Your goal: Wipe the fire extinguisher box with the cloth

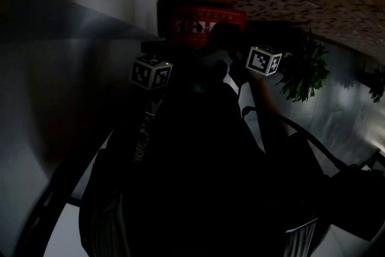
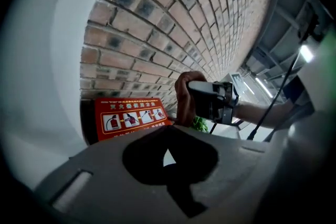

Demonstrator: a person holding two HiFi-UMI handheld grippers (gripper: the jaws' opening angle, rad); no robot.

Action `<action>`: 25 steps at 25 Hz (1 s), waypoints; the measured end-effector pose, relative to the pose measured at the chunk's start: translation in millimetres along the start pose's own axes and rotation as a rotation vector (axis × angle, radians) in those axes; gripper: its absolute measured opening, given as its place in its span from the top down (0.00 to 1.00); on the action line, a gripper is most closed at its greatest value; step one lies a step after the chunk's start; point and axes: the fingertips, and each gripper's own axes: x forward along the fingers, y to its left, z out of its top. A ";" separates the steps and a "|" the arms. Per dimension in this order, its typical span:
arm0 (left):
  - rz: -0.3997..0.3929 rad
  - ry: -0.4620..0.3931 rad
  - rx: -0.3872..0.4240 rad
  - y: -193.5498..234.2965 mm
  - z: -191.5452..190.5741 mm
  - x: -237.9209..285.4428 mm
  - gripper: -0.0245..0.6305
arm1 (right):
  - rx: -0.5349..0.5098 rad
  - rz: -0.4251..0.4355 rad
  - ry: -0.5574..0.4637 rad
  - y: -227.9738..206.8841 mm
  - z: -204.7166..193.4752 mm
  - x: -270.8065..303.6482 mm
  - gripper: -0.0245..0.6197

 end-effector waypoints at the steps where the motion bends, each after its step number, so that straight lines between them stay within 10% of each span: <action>1: -0.018 -0.011 -0.007 -4.8 3.2 3.7 0.96 | 0.018 -0.011 -0.018 -3.1 -2.0 -8.5 0.76; 11: 0.072 -0.067 -0.013 -48.0 -3.7 15.2 0.96 | 0.054 0.028 -0.134 -14.7 -12.1 -100.9 0.75; 25: 0.263 0.005 -0.019 -182.3 -140.0 53.0 0.96 | 0.253 0.101 -0.048 -83.9 -130.0 -227.8 0.75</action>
